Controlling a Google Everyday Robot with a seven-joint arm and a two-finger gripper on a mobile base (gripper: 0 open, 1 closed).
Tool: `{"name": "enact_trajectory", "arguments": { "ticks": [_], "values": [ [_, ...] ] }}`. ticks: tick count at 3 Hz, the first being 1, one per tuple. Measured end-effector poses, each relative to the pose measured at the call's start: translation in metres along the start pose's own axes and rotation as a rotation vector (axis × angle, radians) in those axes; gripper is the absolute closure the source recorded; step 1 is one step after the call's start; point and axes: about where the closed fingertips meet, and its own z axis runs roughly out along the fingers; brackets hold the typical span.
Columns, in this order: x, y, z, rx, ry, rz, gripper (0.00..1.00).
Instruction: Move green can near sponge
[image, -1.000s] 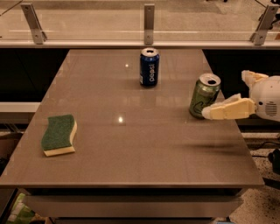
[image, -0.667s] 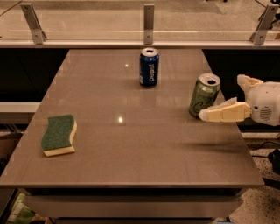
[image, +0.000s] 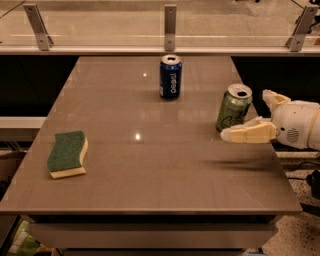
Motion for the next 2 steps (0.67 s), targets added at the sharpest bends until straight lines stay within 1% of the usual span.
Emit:
{"name": "enact_trajectory", "arguments": {
  "ticks": [2],
  "values": [
    [-0.0081,0.0006,0.0169,-0.031,-0.05,-0.018,0.0]
  ]
}}
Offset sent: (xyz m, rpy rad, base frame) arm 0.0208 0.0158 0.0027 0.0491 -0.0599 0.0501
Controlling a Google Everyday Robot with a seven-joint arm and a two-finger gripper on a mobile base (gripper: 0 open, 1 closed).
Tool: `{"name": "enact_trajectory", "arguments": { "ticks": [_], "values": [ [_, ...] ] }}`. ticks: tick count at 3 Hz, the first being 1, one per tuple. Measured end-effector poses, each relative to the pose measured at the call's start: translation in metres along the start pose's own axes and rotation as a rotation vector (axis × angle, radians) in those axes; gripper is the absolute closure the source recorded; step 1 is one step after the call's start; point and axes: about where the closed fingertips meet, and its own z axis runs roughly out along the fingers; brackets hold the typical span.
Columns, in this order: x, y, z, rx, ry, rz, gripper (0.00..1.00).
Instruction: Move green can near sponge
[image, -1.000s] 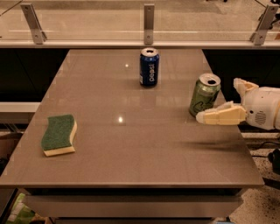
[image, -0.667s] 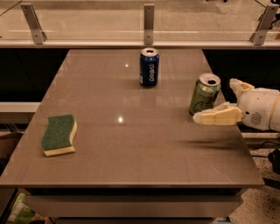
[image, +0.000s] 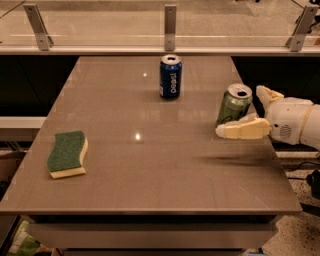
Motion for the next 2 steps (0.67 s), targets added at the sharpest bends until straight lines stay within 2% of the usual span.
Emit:
{"name": "enact_trajectory", "arguments": {
  "ticks": [1,2],
  "values": [
    [-0.0027,-0.0012,0.0069,-0.015,-0.01,0.0,0.0],
    [-0.004,0.0005,0.0085,-0.018,-0.01,-0.002,0.18]
  ]
}}
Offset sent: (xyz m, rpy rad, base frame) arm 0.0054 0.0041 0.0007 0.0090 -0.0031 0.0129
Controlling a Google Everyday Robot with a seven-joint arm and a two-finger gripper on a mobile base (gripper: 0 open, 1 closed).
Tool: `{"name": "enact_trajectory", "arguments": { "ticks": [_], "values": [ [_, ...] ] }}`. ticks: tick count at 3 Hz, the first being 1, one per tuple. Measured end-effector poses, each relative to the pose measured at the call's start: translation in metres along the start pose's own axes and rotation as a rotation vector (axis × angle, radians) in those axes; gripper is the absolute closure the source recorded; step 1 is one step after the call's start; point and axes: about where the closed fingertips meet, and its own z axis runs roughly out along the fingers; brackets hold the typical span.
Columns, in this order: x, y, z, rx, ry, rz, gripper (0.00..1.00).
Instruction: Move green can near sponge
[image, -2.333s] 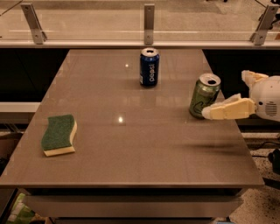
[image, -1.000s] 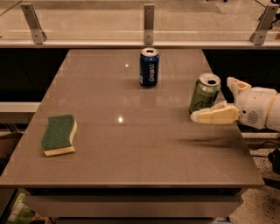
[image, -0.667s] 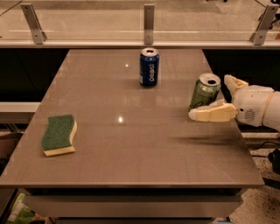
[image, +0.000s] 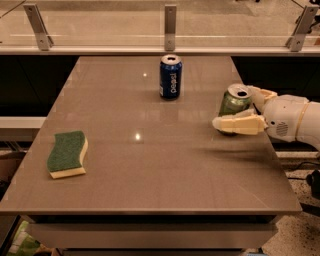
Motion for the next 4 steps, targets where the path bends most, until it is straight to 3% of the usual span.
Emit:
{"name": "enact_trajectory", "arguments": {
  "ticks": [3,4],
  "values": [
    [-0.0038,0.0048,0.005,-0.011,-0.001,-0.007,0.87],
    [-0.005,0.0063,0.0065,-0.015,-0.001,-0.009,1.0]
  ]
}}
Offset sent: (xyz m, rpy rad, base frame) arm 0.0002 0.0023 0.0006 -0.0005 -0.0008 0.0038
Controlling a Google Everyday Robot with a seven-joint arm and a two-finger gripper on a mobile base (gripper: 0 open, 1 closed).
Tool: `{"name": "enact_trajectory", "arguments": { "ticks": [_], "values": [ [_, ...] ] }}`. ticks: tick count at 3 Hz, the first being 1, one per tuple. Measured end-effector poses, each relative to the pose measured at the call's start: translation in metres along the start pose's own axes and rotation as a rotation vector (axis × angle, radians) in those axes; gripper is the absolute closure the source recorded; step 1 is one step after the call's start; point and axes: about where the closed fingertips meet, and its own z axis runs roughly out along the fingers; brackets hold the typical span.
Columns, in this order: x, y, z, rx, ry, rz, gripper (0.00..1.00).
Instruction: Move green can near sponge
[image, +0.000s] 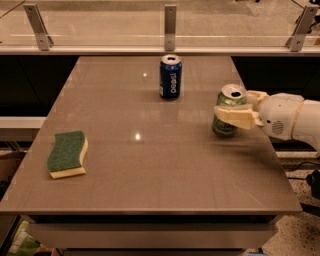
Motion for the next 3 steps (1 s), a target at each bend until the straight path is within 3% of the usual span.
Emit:
{"name": "enact_trajectory", "arguments": {
  "ticks": [1,3],
  "values": [
    [0.0,0.0,0.0,0.0,0.0,0.0,1.0],
    [-0.008,0.022,0.017,-0.073,-0.027,-0.004,1.0]
  ]
}}
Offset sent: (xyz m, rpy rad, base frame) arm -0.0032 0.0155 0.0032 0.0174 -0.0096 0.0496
